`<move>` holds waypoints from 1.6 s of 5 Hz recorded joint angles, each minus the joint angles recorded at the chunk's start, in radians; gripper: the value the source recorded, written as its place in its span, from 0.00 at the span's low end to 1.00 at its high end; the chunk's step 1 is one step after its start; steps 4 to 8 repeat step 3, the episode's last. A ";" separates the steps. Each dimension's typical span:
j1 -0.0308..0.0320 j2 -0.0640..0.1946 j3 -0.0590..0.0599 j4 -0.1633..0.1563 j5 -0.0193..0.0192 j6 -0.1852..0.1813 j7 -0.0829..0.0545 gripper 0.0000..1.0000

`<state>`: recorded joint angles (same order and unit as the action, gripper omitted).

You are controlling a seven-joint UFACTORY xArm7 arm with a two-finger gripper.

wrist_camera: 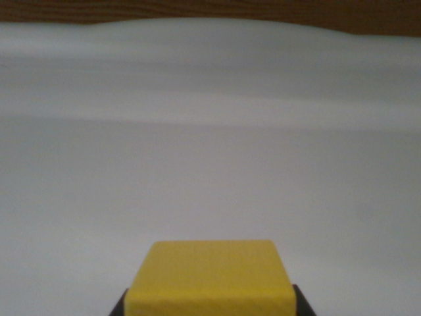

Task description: Pick yellow cube

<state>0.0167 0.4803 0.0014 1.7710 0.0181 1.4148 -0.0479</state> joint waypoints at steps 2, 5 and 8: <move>0.0000 -0.009 0.000 0.012 -0.0001 0.020 0.000 1.00; -0.0001 -0.013 0.000 0.017 -0.0002 0.030 0.001 1.00; -0.0001 -0.013 0.000 0.017 -0.0002 0.030 0.001 1.00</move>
